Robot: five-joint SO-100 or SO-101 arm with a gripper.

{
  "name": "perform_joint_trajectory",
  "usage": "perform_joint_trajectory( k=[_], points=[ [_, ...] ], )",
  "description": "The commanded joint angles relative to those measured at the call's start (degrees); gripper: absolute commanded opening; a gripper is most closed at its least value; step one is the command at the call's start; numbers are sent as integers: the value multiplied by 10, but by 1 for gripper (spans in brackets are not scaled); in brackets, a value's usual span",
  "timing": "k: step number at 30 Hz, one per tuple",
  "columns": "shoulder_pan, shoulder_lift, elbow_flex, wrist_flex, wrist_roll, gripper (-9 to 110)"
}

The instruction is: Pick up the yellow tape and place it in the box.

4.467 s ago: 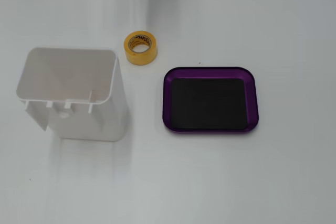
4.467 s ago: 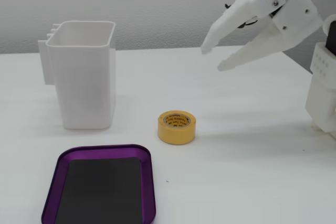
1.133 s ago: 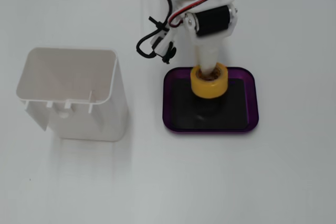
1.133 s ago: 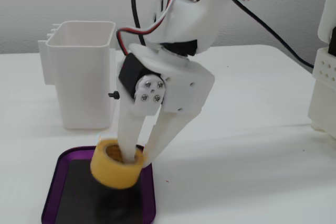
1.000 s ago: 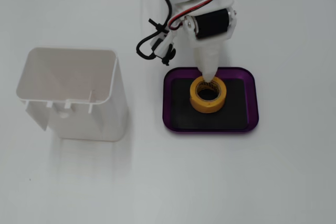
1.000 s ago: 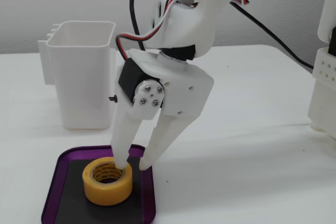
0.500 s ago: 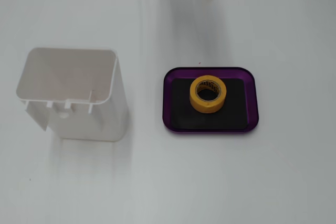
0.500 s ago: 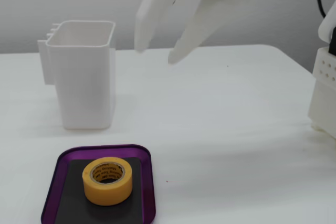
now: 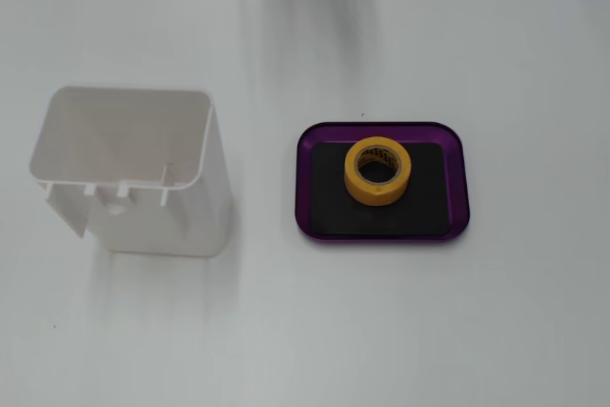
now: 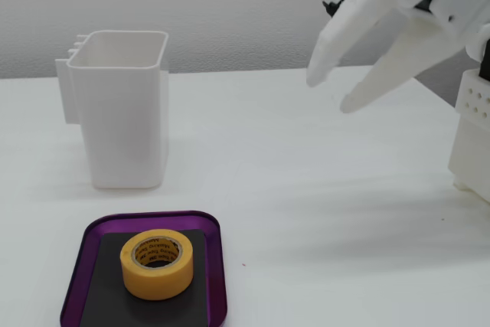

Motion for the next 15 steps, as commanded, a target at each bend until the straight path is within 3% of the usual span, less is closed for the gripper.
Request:
perform_joint_trajectory(
  k=[1, 7, 15],
  points=[
    [-3, 58, 100, -53, 3, 11],
    [1, 122, 241, -105, 3, 11],
    [82, 169, 343, -129, 5, 11]
  ],
)
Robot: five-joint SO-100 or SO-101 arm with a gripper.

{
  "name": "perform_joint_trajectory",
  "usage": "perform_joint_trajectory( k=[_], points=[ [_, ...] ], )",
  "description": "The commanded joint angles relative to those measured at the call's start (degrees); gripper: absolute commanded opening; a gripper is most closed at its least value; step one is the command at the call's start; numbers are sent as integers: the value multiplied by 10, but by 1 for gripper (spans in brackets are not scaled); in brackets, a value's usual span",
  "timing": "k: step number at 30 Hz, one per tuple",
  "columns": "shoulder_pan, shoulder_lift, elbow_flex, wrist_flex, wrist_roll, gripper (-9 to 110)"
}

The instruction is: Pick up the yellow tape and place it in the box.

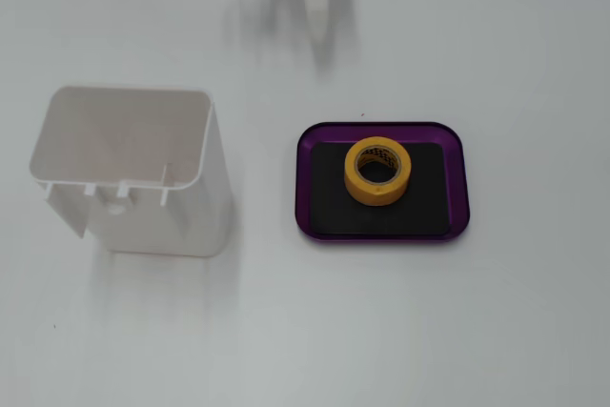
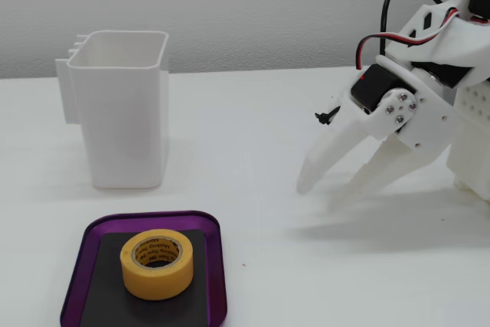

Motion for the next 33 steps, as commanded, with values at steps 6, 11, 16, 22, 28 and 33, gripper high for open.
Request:
perform_joint_trajectory(
  k=[6, 11, 16, 22, 28, 33],
  points=[
    [22, 52, 40, 34, 7, 11],
    [19, 91, 41, 64, 71, 11],
    [19, 125, 42, 101, 92, 10],
    [19, 132, 41, 111, 90, 0],
    [19, 132, 40, 116, 95, 0],
    [19, 132, 40, 114, 94, 0]
  ],
)
